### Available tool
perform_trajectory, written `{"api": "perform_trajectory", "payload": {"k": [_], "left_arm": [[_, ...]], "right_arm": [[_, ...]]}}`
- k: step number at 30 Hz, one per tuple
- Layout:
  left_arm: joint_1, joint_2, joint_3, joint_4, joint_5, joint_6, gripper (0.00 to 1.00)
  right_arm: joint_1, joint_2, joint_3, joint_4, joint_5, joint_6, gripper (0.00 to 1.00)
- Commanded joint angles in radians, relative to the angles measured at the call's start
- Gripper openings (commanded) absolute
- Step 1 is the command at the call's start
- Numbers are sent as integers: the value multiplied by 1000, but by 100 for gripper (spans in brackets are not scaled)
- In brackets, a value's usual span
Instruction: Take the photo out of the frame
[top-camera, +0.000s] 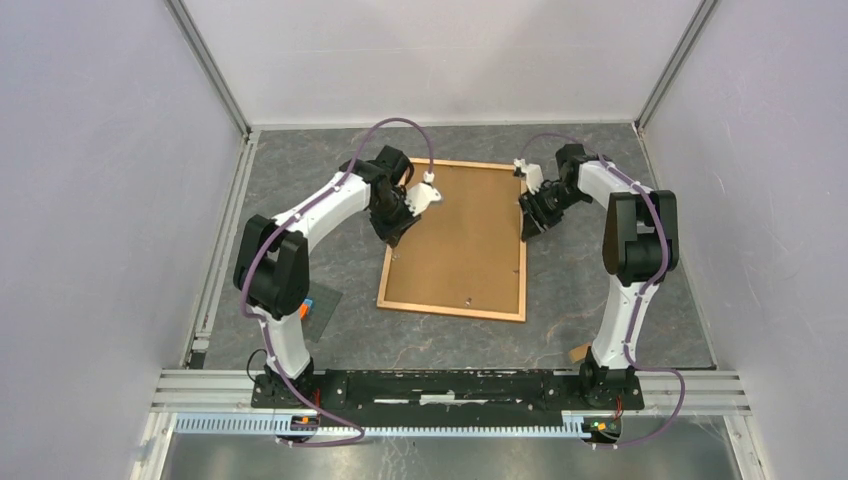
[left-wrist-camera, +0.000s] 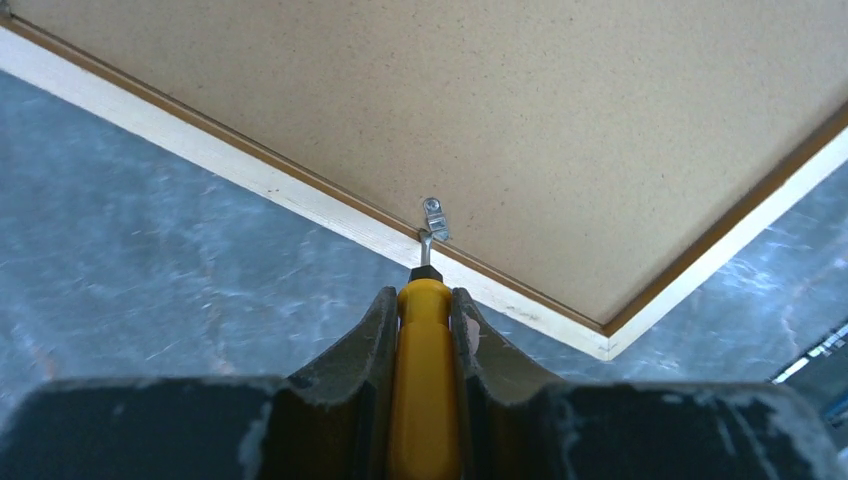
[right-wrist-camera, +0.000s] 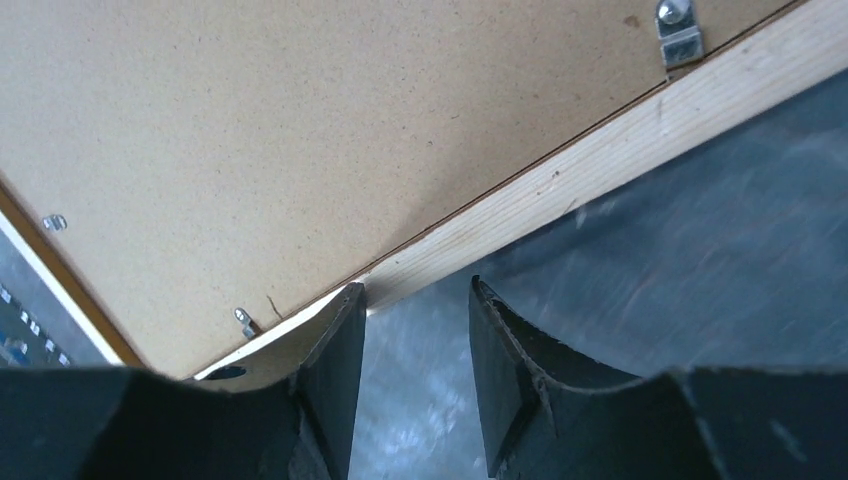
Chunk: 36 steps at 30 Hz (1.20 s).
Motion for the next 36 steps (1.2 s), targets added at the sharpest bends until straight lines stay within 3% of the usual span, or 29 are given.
{"api": "perform_trajectory", "payload": {"k": [1, 4, 8, 15, 29, 36], "left_arm": [[60, 28, 78, 99, -100, -47, 2], [68, 15, 70, 100, -118, -56, 2], [78, -1, 53, 100, -101, -110, 2], [98, 18, 60, 93, -98, -212, 2], [127, -13, 18, 121, -114, -396, 2], [128, -24, -32, 135, -147, -486, 2]], "right_arm": [[26, 39, 86, 148, -53, 91, 48], [26, -19, 67, 163, -111, 8, 54], [61, -208, -67, 201, -221, -195, 70], [239, -390, -300, 124, -240, -557, 72], [362, -439, -541, 202, -126, -689, 68], [431, -443, -639, 371, 15, -610, 56]]}}
